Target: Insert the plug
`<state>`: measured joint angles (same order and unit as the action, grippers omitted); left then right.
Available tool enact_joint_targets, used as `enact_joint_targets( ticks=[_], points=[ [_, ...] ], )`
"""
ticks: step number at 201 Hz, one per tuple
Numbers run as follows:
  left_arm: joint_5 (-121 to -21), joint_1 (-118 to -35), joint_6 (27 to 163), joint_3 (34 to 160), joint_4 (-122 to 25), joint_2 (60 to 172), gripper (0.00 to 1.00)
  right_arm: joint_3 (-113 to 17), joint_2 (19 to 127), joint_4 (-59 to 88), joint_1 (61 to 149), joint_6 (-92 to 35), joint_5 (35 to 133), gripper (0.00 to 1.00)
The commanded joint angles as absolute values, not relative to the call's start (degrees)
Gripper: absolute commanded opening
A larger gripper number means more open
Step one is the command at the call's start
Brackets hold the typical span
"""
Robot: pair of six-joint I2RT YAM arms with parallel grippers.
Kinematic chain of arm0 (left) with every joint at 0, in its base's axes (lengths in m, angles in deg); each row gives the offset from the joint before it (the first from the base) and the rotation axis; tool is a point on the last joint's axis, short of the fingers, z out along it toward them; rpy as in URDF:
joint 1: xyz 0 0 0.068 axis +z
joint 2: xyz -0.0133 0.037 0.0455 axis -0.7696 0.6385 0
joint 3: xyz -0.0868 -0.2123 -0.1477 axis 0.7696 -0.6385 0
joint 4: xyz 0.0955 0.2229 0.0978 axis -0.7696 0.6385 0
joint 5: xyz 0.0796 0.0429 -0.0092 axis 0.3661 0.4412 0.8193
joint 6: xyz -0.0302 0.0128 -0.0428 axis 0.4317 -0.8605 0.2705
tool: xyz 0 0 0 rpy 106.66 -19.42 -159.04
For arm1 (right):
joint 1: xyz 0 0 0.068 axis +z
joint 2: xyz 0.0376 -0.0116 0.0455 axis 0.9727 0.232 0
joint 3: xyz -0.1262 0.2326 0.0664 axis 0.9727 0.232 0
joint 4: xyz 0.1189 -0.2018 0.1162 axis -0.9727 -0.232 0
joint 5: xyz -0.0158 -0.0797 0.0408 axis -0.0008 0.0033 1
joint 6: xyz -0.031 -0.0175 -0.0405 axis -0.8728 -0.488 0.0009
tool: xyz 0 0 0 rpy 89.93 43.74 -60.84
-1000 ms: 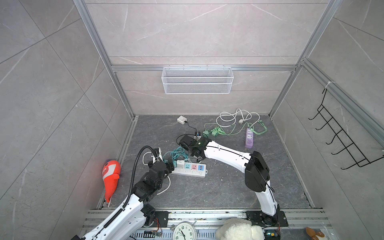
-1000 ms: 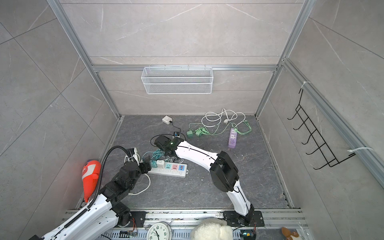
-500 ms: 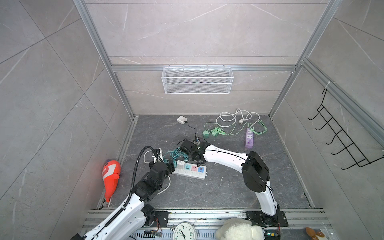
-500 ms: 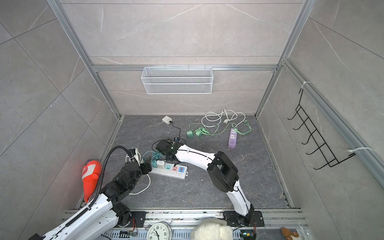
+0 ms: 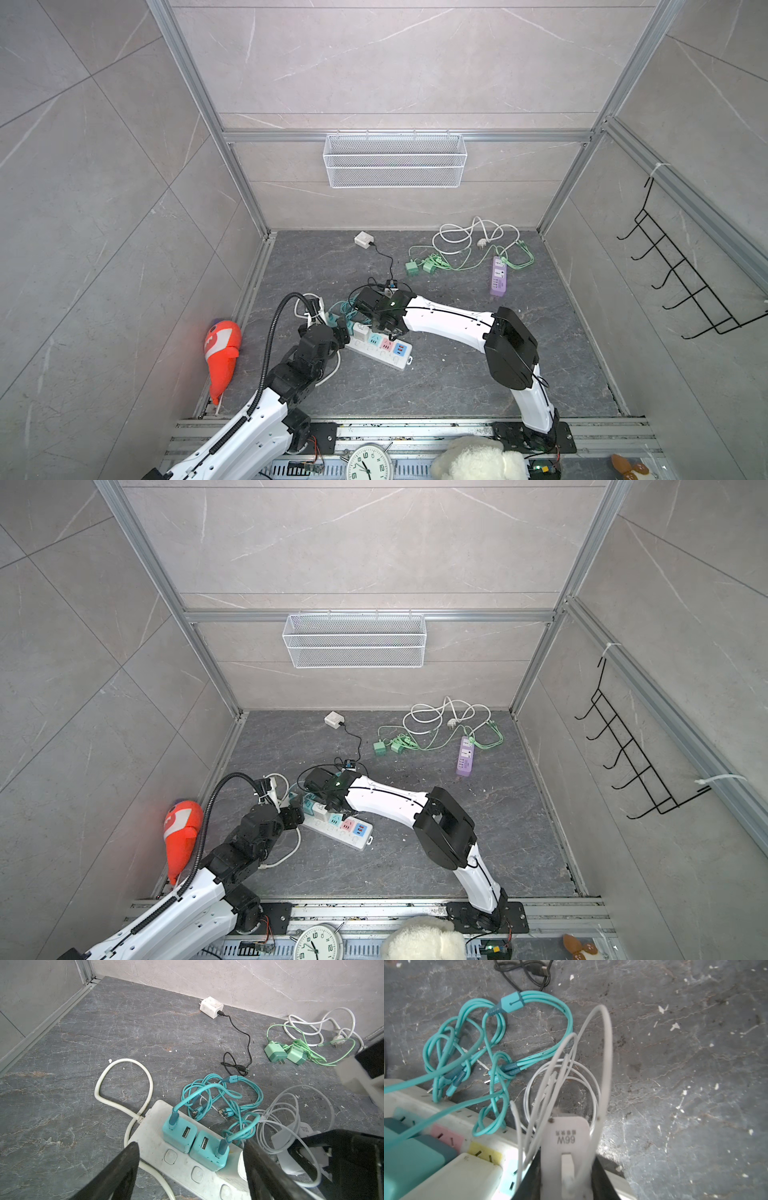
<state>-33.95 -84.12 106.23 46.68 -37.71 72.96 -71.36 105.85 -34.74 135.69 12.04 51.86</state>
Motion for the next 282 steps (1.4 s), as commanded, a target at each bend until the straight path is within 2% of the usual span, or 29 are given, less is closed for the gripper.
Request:
enact_joint_targets(
  ticks=[1,90,143,152,190,282],
  points=[
    [-33.54,-83.93,109.4,48.92,-35.53,72.44,0.8,-70.27,102.68,-36.24,137.26,17.61,49.0,0.06],
    [-32.42,-83.9,112.61,48.86,-31.13,67.82,0.81,-73.54,106.26,-38.88,141.89,28.34,45.94,0.03],
    [-32.72,-83.88,114.72,47.99,-29.96,63.77,0.82,-81.08,111.4,-44.52,142.82,32.12,44.34,0.03],
    [-32.46,-83.97,114.69,48.02,-29.5,63.35,0.83,-82.43,112.37,-45.79,142.94,33.03,44.33,0.0],
    [-30.74,-83.95,117.02,48.4,-27.98,63.32,0.83,-90.91,117.78,-55.42,143.58,36.99,42.79,0.0],
    [-30.4,-83.96,118.48,48.6,-26.59,62.19,0.84,-96.23,122.13,-56.77,145.9,39.21,42.78,0.0]
  ],
)
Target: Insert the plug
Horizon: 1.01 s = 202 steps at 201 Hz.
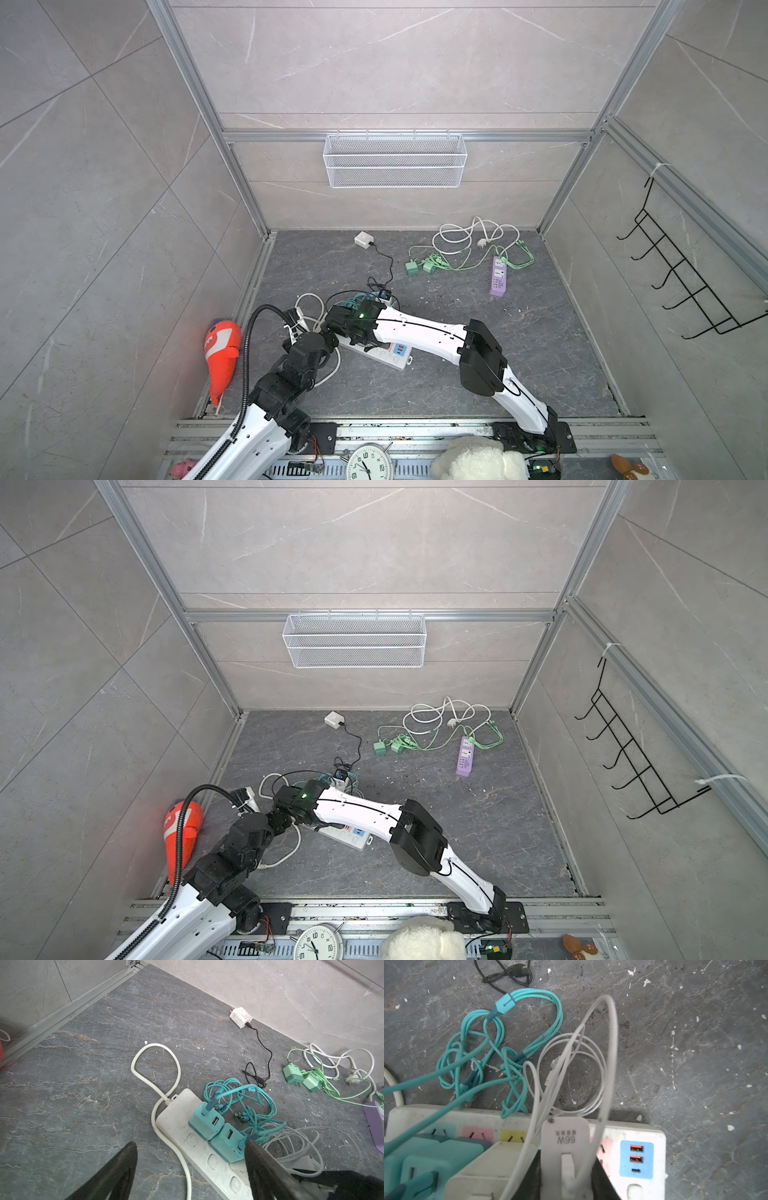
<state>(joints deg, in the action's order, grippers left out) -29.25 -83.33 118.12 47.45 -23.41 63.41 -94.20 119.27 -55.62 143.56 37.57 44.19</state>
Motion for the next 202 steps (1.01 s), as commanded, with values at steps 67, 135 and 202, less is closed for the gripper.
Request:
enact_joint_targets(
  ticks=[67,135,202],
  points=[
    [-27.24,-83.93,120.19,48.69,-23.3,58.81,0.84,-96.05,122.34,-55.71,146.9,39.59,41.96,0.0],
    [-26.8,-83.96,120.28,48.45,-22.83,57.37,0.84,-96.67,123.9,-57.13,147.35,41.56,40.26,0.0],
    [-24.54,-83.97,121.53,47.73,-20.4,52.95,0.83,-97.98,124.07,-59.24,147.64,42.51,34.7,0.0]
  ],
)
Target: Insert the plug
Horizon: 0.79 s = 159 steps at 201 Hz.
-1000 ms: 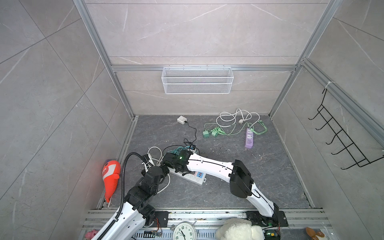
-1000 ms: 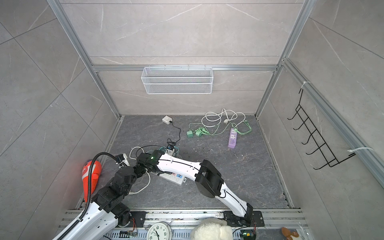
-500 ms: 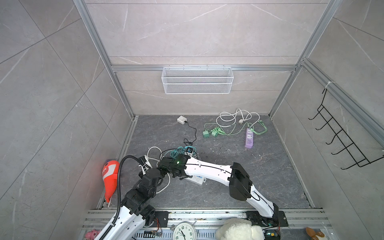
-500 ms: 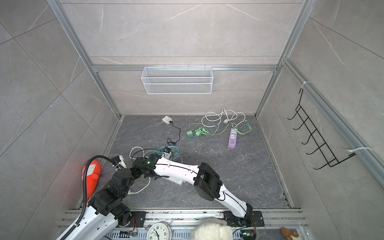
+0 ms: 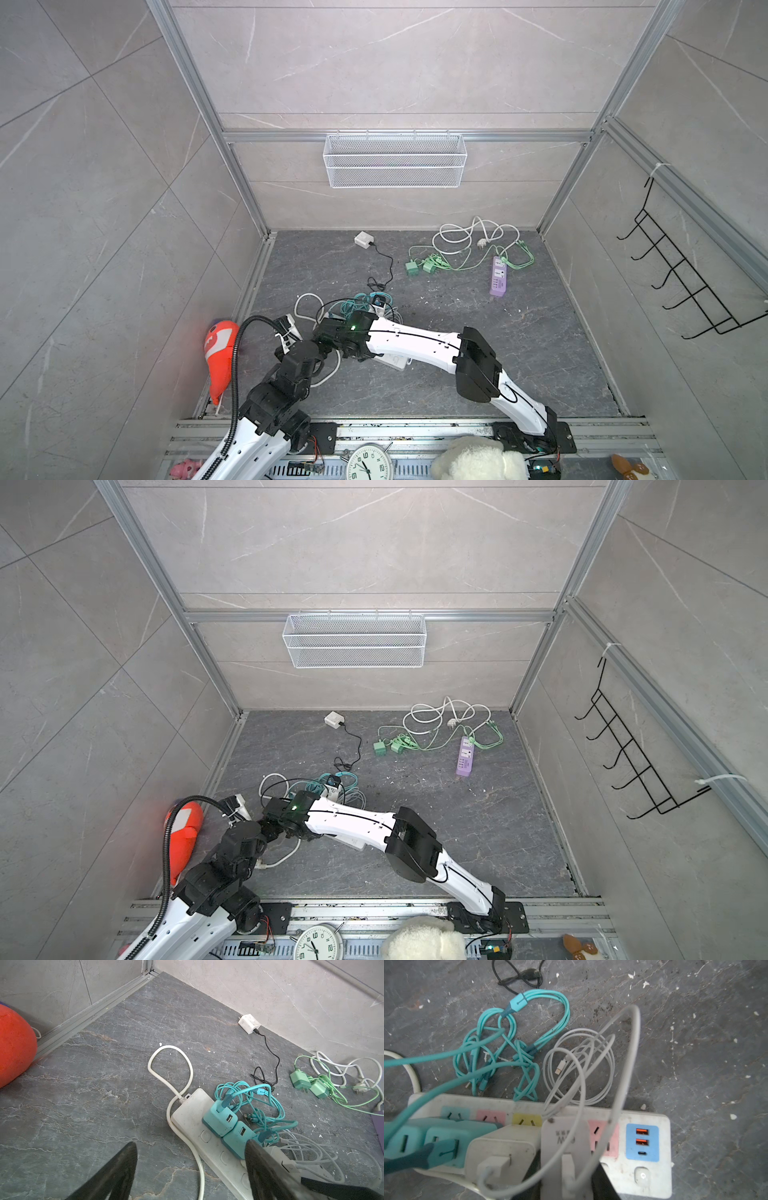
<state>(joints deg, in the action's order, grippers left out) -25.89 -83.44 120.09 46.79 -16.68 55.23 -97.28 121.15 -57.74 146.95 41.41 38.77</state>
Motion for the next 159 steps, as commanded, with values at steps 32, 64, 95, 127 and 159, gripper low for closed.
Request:
enact_joint_targets(
  ticks=[32,64,95,127,159],
  points=[
    [-22.73,-83.94,122.41,47.41,-18.9,50.65,0.83,-100.02,125.76,-60.18,147.82,42.28,35.25,0.0],
    [-21.2,-83.96,124.51,47.03,-17.42,50.42,0.84,-100.09,126.57,-61.08,147.78,43.26,35.02,0.0],
    [-20.95,-83.97,126.06,46.31,-16.73,50.15,0.83,-100.5,127.44,-60.46,147.73,43.24,34.54,0.0],
    [-19.82,-83.92,126.83,46.06,-15.04,48.8,0.83,-100.62,127.57,-60.45,147.65,43.62,32.99,0.0],
    [-19.43,-83.9,126.77,45.78,-13.64,47.39,0.83,-100.64,127.48,-60.14,147.65,43.63,32.23,0.0]
  ],
)
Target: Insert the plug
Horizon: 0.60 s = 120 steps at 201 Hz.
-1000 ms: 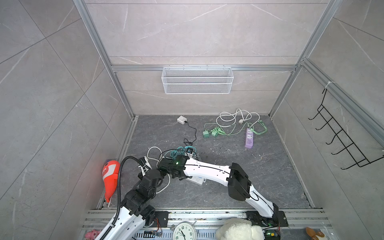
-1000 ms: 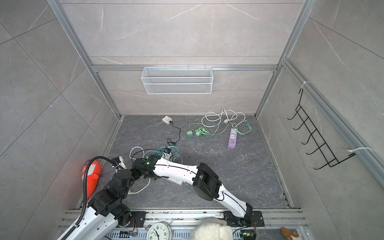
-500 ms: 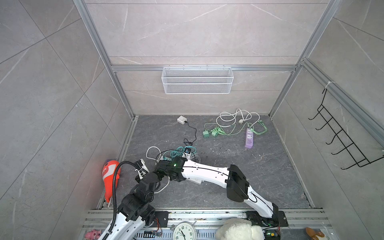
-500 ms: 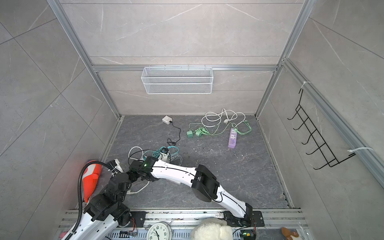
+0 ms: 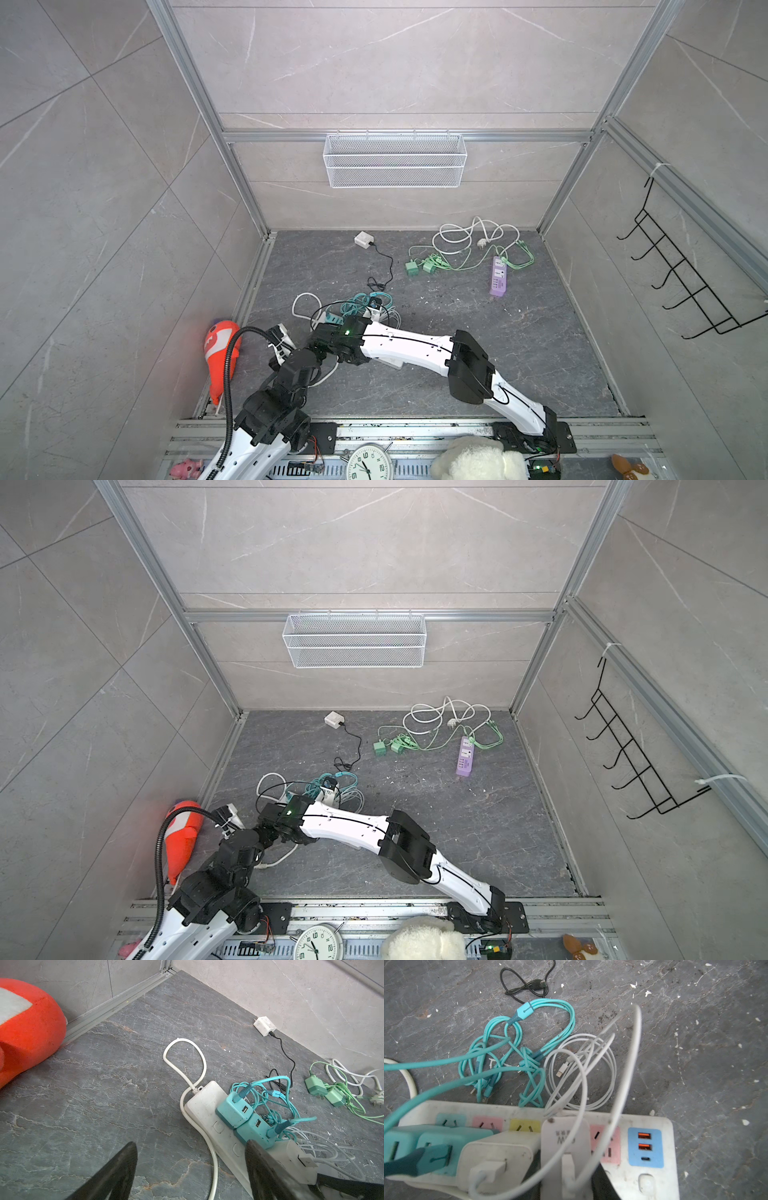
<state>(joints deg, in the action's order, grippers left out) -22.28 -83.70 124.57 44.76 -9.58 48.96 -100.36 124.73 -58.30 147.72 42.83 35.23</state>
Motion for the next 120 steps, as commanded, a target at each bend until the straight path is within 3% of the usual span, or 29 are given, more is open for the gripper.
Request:
enact_joint_targets(
  ticks=[1,120],
  points=[
    [-19.37,-83.9,126.77,45.75,-13.59,47.3,0.83,-100.58,127.47,-60.12,147.62,43.69,32.17,0.0],
    [-18.78,-83.95,126.07,45.61,-13.84,45.95,0.83,-97.23,126.6,-54.12,148.56,44.03,35.8,0.0]
  ],
)
